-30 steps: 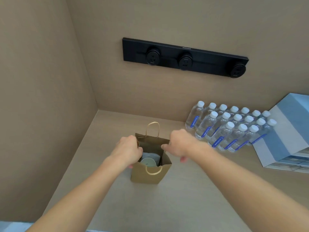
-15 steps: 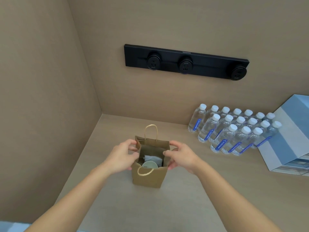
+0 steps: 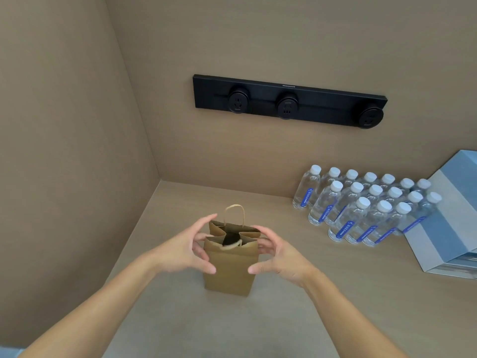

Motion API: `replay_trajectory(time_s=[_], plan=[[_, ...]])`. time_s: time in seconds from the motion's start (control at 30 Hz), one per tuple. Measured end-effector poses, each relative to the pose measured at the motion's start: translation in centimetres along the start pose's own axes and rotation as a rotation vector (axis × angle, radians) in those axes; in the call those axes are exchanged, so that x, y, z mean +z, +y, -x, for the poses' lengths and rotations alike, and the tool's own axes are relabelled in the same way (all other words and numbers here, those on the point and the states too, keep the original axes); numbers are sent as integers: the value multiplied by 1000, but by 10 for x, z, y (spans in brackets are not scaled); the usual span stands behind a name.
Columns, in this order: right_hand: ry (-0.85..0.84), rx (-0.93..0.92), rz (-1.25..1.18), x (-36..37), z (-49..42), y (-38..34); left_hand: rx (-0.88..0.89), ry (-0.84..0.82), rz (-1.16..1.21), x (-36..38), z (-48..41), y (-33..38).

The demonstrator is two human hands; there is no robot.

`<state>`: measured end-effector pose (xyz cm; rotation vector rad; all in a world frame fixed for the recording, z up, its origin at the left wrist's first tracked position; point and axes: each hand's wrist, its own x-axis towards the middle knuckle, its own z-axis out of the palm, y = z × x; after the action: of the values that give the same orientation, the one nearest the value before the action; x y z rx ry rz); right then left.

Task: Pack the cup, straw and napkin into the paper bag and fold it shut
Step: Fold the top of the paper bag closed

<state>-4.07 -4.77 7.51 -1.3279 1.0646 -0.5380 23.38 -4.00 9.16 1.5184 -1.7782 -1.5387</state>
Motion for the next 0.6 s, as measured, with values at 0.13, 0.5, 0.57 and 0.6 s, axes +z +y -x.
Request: replay_trajectory(time_s=[0.13,0.5,0.57,0.6], plan=[[271,-26,3,18,-14,12,44,297,-100,9,-18,-2],[636,-123,182,28,-36,46,129,666,-42,37,-37,-32],[691,-107,-53,35,-37,48,98,642,59,41,-41,-39],[708,-94,-106,38,-38,49,90,614,117,43,-43,-42]])
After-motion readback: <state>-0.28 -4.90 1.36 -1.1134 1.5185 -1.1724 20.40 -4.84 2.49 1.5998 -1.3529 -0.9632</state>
